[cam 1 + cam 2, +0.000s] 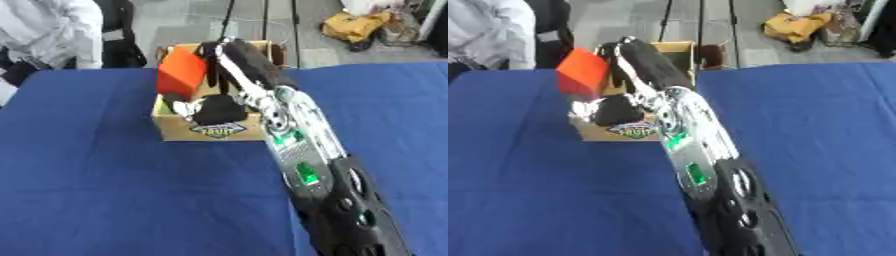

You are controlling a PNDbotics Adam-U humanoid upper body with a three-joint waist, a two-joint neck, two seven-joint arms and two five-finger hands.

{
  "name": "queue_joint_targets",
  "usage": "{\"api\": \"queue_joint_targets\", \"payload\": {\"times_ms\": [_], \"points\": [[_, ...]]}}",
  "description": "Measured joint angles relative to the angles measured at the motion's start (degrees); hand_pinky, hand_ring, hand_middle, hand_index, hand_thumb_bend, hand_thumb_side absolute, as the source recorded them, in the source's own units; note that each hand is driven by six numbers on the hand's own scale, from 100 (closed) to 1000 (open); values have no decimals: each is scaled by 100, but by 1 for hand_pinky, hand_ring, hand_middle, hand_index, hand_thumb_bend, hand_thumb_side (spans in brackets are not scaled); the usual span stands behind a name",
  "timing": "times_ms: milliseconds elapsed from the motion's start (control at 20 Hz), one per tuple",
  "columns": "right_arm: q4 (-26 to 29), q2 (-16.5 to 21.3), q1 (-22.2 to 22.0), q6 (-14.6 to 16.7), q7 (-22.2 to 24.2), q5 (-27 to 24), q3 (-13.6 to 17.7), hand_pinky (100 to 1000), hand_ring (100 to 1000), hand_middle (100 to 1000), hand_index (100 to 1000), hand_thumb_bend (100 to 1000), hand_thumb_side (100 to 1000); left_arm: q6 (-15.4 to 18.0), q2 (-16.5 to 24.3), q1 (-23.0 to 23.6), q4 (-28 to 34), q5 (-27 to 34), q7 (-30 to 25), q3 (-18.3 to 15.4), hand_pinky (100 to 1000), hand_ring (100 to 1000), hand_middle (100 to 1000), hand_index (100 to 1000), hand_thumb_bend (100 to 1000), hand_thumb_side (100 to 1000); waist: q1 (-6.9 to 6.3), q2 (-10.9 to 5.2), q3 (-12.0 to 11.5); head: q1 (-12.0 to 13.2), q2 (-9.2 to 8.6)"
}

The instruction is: Pick up objects on the table and place them in the box.

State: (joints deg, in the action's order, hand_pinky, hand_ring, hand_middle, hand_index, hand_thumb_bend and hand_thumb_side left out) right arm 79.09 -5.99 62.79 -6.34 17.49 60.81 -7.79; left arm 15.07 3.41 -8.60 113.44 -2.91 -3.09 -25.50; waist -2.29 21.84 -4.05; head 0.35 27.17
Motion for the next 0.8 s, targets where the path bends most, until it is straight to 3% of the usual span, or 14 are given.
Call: {"api": "queue_joint_targets", "payload": {"times_ms": [350, 400, 450, 800], "points": [[-607, -136, 517, -274, -627, 429, 402, 100, 336, 362, 602, 367, 490, 29, -39, 5, 0, 0, -66, 56, 459, 571, 668, 936, 575, 976, 62, 38, -185, -155, -65], [-704, -147, 578, -318, -712, 508, 463, 100, 336, 362, 601, 312, 465, 34, -39, 7, 0, 0, -73, 60, 459, 570, 668, 936, 575, 980, 66, 39, -204, -174, -82], [-798, -158, 628, -363, -796, 589, 526, 100, 336, 362, 601, 364, 491, 39, -39, 8, 0, 0, -79, 61, 459, 570, 668, 936, 576, 976, 67, 43, -219, -195, -100], [-1292, -181, 776, -600, -1247, 1109, 883, 100, 338, 366, 600, 347, 504, 50, -40, 20, 0, 0, -113, 62, 459, 570, 668, 936, 577, 975, 68, 79, -267, -261, -144]]}}
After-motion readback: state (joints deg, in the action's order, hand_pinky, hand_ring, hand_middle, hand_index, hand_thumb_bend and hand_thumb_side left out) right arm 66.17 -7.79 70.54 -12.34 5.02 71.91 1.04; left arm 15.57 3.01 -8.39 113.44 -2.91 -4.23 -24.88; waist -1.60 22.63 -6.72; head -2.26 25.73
